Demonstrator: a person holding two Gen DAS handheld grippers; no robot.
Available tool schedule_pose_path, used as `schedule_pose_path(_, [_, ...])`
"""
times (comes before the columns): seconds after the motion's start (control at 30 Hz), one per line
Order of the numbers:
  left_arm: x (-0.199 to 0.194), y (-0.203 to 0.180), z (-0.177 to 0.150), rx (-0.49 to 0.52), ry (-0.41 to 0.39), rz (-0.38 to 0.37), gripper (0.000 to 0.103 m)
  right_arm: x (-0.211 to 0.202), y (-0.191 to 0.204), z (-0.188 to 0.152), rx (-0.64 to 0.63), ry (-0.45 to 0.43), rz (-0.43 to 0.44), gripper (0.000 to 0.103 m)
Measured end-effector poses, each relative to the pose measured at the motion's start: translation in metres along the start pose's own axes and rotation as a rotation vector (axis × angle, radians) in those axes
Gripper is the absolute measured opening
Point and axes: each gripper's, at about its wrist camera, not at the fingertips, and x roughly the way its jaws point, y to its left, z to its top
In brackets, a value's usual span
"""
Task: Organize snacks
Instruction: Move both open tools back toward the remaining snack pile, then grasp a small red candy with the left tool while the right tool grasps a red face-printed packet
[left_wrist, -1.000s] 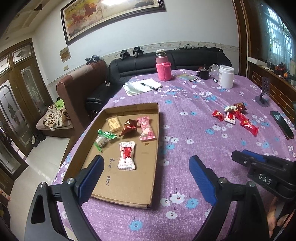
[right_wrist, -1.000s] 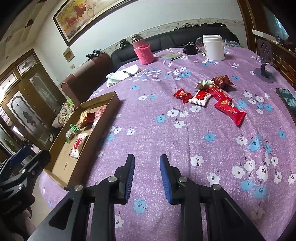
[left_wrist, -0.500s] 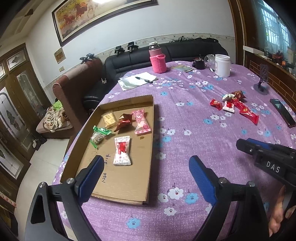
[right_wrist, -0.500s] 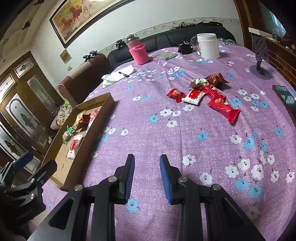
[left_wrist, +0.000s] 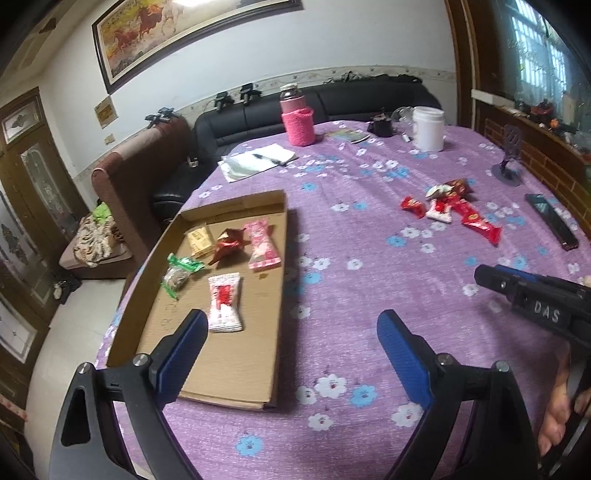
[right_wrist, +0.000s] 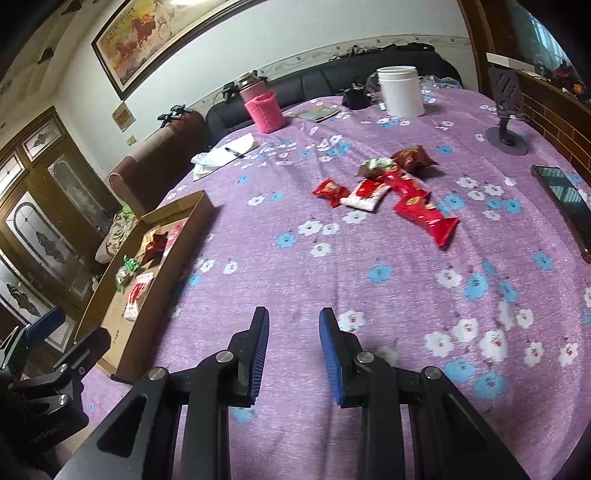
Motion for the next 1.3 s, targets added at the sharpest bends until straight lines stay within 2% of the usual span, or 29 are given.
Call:
schedule_pose_path(0.13, [-0.01,0.001,0.004,-0.024,-0.029,-0.097,0.093,-0.015,-0.028,0.016,0.025,-0.037,-0.034,0.03])
schedule_pose_path(0.23, [-0.01,-0.001,0.006,-0.041,-0.03,-0.176,0.093,-0.028,-0.062,0.039,0.072,-0.077,-0.094,0.03])
schedule_pose_path(0.37, [-0.003,-0.008,0.005,-0.037,-0.02,-0.214,0.093,-0.031,-0.094,0.068,0.116,-0.101,-0.119,0.03])
schedule_pose_path(0.5, [-0.001,-0.009,0.005,-0.033,-0.019,-0.224,0.093,-0.009,-0.103,0.087,0.095,-0.06,-0.094,0.03])
schedule_pose_path(0.67, [0.004,0.0,0.007,-0.059,-0.01,-0.216,0.093,0.04,-0.1,0.099,0.046,0.037,-0.033,0.029])
schedule_pose_path(0.8, [0.008,0.006,0.009,-0.072,-0.001,-0.21,0.093,0.071,-0.096,0.095,0.014,0.115,-0.056,0.029])
schedule_pose_path(0.93, [0.014,0.007,0.017,-0.081,0.008,-0.246,0.093,0.077,-0.084,0.082,-0.029,0.149,-0.044,0.029])
schedule_pose_path(1.17, [0.039,-0.019,0.055,-0.075,0.028,-0.33,0.092,0.072,-0.068,0.064,-0.135,0.072,-0.088,0.029])
schedule_pose_path(1.3, [0.063,-0.048,0.087,-0.04,0.014,-0.361,0.092,0.067,-0.076,0.062,-0.105,0.046,-0.071,0.025])
